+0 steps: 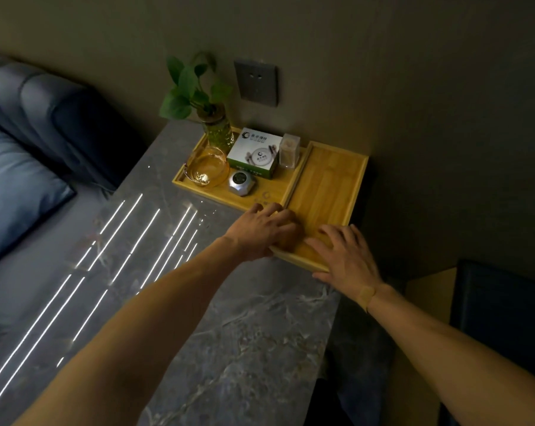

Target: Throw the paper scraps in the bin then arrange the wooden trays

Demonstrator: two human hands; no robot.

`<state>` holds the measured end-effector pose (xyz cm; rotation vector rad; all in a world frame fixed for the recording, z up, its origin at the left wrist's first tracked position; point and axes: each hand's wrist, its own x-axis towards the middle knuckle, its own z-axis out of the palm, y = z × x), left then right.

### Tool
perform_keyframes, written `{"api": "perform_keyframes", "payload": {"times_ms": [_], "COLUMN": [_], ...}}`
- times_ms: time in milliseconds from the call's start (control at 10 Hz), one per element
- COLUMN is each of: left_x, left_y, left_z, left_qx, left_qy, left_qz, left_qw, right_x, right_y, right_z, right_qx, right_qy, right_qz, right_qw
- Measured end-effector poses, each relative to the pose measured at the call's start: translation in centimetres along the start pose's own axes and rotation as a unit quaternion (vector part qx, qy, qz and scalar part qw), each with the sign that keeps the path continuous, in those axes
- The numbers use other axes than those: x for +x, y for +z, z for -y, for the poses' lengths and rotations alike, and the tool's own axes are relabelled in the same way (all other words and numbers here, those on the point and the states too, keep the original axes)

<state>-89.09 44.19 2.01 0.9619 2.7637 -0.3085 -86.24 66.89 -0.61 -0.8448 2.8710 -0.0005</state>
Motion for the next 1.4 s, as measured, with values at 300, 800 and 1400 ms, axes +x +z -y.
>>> {"api": "perform_keyframes", "payload": {"times_ms": [300,800,1400], "left_x": [0.2,3.2,-2.5], "left_y": [0.7,0.5,-1.9], "left_z": [-3.1,-3.4,-8.1], "left_qx": [-0.07,0.001,-0.225], "left_qy": [-0.061,0.022,-0.202], "left_qz": [-0.006,0.006,0.031], "left_qw": [0.996,1.0,0.953], "right_x": [0.0,7.1,1.0], "right_y": [-0.8,-1.7,-4.3], "right_z": [-1.2,-4.9,-2.4], "right_qx": [0.437,0.64,0.297], "right_qy": [0.214,0.365,0.258], "right_qz": [-0.058,-0.007,0.032], "right_qw": [0.872,0.676,0.919]}}
